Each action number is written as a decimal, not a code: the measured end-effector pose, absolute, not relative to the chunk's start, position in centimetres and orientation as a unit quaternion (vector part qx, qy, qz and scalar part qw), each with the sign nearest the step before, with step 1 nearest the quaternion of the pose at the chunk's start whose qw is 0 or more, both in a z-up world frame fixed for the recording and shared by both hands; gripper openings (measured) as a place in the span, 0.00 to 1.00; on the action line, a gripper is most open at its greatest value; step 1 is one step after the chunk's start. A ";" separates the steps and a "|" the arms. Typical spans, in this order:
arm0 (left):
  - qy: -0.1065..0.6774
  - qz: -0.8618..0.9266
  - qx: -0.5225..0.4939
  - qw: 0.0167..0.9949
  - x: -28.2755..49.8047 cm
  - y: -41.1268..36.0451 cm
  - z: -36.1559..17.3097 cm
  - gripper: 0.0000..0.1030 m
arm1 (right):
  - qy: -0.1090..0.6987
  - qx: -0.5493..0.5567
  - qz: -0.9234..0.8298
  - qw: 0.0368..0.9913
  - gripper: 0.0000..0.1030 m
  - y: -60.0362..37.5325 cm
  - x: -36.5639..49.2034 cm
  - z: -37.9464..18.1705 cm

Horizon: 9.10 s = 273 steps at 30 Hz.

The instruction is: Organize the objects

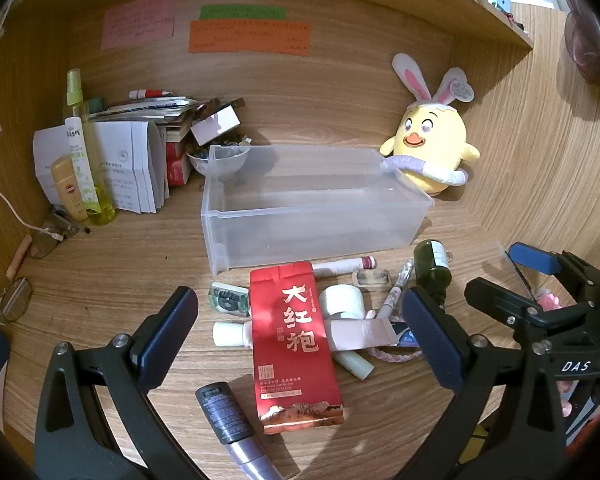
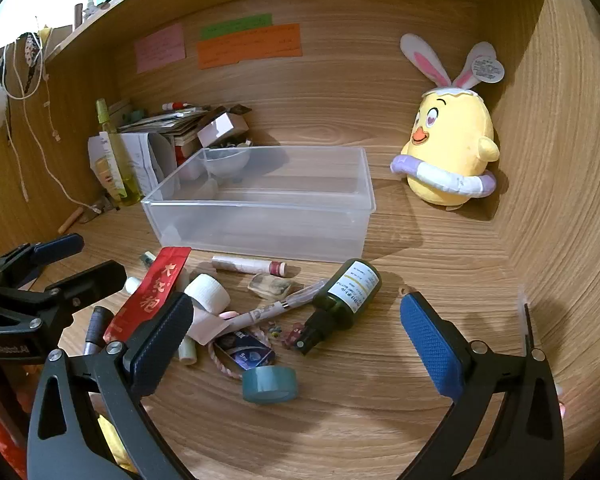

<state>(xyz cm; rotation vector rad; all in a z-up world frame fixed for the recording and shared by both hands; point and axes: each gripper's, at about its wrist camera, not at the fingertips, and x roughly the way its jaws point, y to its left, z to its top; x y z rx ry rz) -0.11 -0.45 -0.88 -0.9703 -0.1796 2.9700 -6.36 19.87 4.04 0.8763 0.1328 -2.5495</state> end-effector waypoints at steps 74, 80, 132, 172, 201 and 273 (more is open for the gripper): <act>-0.105 0.901 -0.418 -0.038 3.8 -6.1 -7.2 0.59 | 0.019 0.400 -0.882 0.247 0.72 20.1 -5.7 -1.8; -0.101 0.903 -0.418 -0.021 3.9 -6.0 -6.9 0.46 | 0.033 0.417 -0.870 0.262 0.51 18.5 -5.7 -2.8; 0.014 0.910 -0.412 0.041 6.3 -0.6 -8.9 0.91 | 0.020 0.379 -0.895 0.235 0.36 19.8 -4.9 -0.3; -0.063 0.952 -0.295 0.061 -7.4 -4.4 4.2 0.88 | 0.040 0.291 -0.921 0.255 0.36 18.4 -14.4 7.8; -0.074 0.897 -0.429 0.076 -20.5 -3.7 -2.1 0.88 | 0.124 0.399 -0.874 0.249 0.36 13.4 -24.4 2.1; -0.048 0.892 -0.449 0.021 -2.6 -2.1 -6.8 0.91 | -0.014 0.446 -0.874 0.194 0.68 22.0 -17.2 -1.2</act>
